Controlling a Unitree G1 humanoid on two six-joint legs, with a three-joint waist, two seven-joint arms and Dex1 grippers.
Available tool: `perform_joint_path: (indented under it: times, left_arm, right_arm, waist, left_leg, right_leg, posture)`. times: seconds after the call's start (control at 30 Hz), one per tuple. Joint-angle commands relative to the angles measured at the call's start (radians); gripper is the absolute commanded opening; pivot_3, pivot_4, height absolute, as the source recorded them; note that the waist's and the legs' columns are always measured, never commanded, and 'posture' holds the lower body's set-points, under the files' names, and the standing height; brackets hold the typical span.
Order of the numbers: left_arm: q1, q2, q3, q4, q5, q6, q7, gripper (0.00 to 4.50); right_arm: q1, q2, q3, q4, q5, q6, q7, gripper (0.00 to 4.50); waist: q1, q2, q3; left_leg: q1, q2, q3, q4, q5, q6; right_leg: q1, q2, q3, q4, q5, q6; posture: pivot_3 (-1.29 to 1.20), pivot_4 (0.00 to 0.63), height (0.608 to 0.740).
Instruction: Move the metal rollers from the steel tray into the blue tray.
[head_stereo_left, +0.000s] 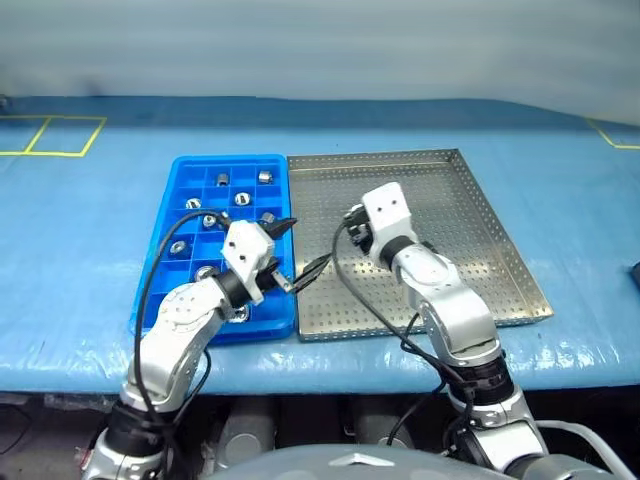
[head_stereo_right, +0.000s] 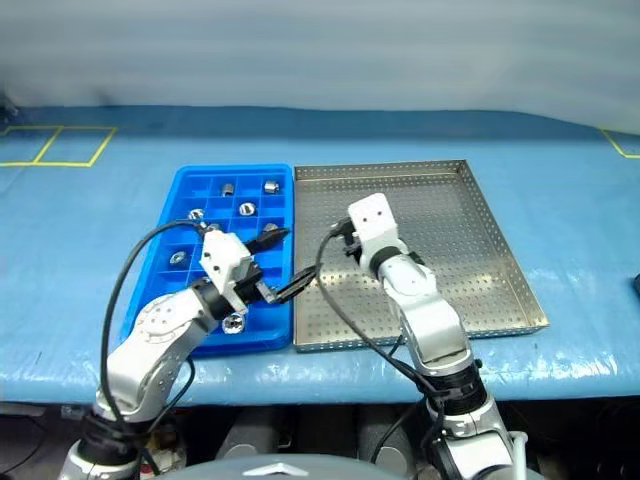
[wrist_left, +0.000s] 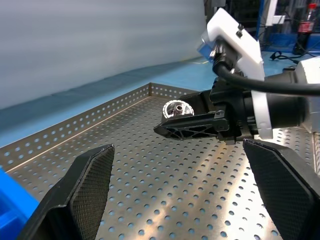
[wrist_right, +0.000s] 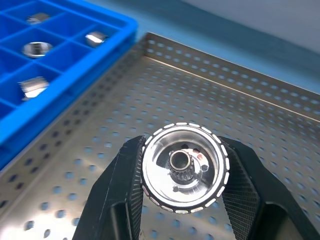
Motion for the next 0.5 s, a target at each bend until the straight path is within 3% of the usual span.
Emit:
perform_joint_path:
  times: [0.03,0.23,0.5]
  left_arm:
    - [0.067,0.036,0.096,-0.096,-0.019,-0.021,0.013,4.50]
    - [0.208,0.068,0.216,-0.169,-0.051,-0.011,0.034,4.50]
    - [0.256,0.065,0.216,-0.210,-0.064,0.007,0.055,4.50]
  right_arm:
    - [-0.059,0.014,0.053,-0.035,0.021,0.002,0.063,1.80]
    - [-0.112,0.070,0.131,0.008,0.057,-0.026,0.145,1.80]
    - [-0.075,0.089,0.178,0.037,0.067,-0.036,0.186,1.80]
  waist:
    - [0.016,0.000,0.000]
    - [0.068,-0.001,0.001]
    - [0.120,-0.001,0.001]
  left_leg:
    - [0.000,0.001,0.000,0.000,0.000,0.000]
    - [-0.002,0.001,-0.001,0.000,0.000,-0.001]
    - [-0.003,-0.001,-0.003,-0.001,-0.001,-0.002]
  right_leg:
    - [0.000,0.000,0.000,0.000,0.000,0.000]
    - [0.000,-0.003,-0.004,-0.002,0.000,0.000]
    - [-0.003,-0.008,-0.011,-0.006,-0.001,0.000]
  posture:
    - [0.32,0.150,0.740]
    - [0.40,0.150,0.740]
    - [0.42,0.150,0.740]
